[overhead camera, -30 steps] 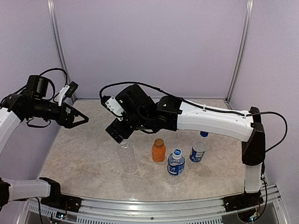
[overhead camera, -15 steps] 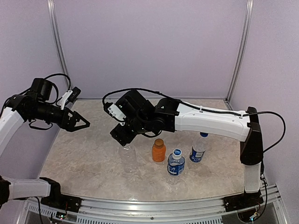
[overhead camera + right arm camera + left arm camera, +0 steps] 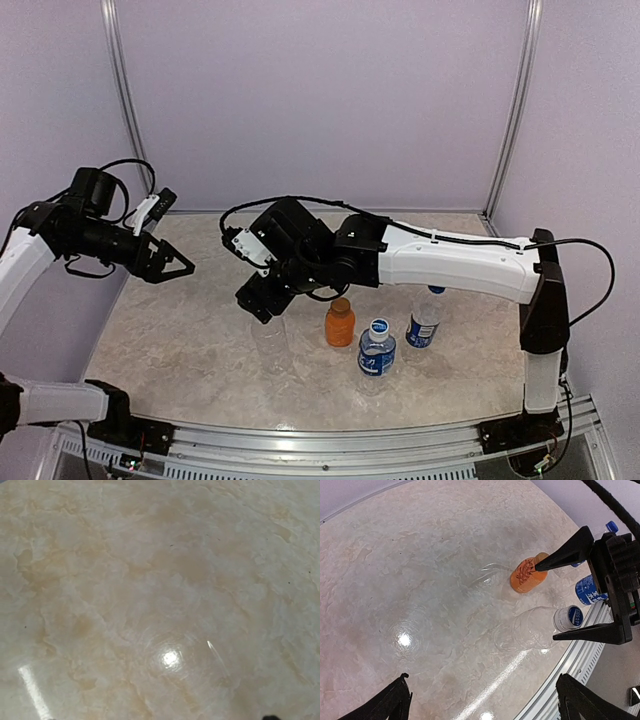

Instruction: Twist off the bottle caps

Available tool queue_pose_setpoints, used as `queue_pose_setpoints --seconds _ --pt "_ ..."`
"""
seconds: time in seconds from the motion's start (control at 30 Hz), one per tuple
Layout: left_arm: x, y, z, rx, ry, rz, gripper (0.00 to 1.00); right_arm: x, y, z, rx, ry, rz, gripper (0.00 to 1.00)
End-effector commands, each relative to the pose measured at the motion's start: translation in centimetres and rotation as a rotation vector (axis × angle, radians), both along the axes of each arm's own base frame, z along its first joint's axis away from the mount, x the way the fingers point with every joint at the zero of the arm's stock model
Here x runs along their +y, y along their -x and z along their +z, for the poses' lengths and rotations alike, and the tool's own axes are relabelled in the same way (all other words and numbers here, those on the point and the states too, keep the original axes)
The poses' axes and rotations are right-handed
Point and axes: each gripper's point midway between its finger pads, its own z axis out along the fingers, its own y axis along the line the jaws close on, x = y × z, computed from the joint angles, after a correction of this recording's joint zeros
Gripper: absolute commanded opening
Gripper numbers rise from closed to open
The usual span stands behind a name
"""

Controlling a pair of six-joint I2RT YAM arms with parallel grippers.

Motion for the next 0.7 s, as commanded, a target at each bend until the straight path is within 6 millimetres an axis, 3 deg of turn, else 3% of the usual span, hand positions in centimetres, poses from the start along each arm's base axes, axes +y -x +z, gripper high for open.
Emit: queue_pose_setpoints --seconds 0.0,0.33,0.5,0.67 --pt "-0.4 0.4 -0.8 0.030 -0.005 -0.028 0.99 -0.2 0.8 1.5 -0.011 -0.011 0.018 0.86" --pt "-0.5 0.5 -0.9 0.032 -0.011 -0.039 0.99 -0.9 1.7 0.3 0.012 0.012 0.016 0.67" --pt "-0.6 0.5 -1.0 0.035 -0.014 -0.045 0.99 -0.9 1.9 0.4 0.016 0.008 0.019 0.48" --pt "-0.7 0.8 -1.1 0.037 -0.015 -0.054 0.99 -0.7 2.4 0.1 0.034 -0.002 0.041 0.13"
